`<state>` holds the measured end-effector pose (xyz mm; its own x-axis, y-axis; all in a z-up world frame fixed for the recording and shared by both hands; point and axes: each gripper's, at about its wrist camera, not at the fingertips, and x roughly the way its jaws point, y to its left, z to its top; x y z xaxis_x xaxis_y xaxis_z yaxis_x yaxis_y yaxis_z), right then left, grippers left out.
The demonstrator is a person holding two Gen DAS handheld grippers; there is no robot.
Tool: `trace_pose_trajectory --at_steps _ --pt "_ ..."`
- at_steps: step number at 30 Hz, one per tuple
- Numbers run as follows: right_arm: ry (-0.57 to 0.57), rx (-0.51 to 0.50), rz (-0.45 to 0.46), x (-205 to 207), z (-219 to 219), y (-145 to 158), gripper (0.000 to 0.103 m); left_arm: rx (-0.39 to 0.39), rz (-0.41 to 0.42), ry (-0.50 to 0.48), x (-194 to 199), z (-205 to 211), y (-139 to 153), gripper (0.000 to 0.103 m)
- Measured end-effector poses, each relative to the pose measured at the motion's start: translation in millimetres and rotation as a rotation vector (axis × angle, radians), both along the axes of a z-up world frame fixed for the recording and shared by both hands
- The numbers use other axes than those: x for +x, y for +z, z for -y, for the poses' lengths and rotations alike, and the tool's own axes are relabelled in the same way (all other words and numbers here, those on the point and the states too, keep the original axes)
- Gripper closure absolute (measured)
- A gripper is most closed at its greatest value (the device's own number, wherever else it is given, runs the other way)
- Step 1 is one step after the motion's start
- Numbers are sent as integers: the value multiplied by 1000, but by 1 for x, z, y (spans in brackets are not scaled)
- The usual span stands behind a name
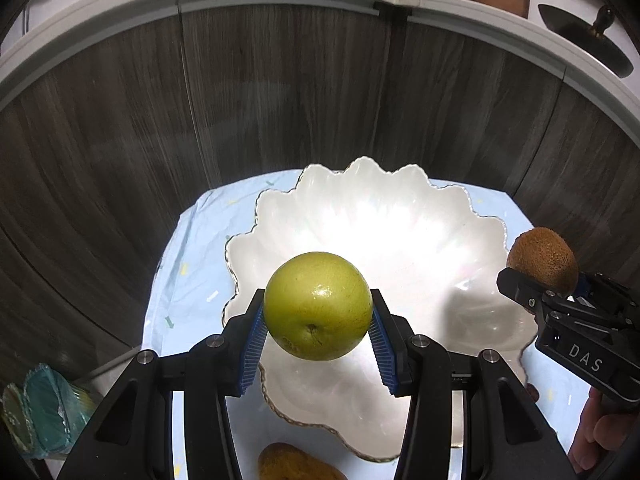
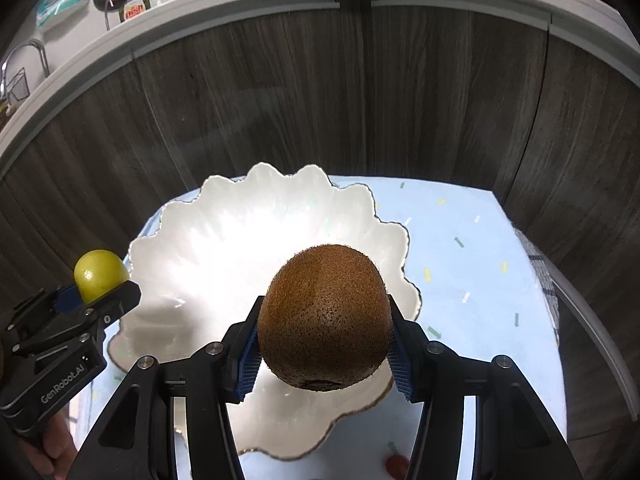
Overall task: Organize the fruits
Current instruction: 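Open both tools to drop the apple and kiwi into the white bowl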
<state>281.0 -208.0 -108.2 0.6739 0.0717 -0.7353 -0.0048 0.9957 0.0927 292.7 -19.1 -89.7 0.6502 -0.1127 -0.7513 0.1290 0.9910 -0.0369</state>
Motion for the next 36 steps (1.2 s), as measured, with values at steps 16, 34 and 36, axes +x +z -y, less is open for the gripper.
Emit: trace_pose_trajectory --at_steps 16,34,36 --pt "-11 -14 -65 15 1 -15 48 14 -36 2 10 5 -12 24" --pt "-80 -50 82 -16 9 44 12 55 56 31 -22 0 33 5" --pt "-80 -43 93 -24 9 49 12 55 67 30 -28 -1 40 5"
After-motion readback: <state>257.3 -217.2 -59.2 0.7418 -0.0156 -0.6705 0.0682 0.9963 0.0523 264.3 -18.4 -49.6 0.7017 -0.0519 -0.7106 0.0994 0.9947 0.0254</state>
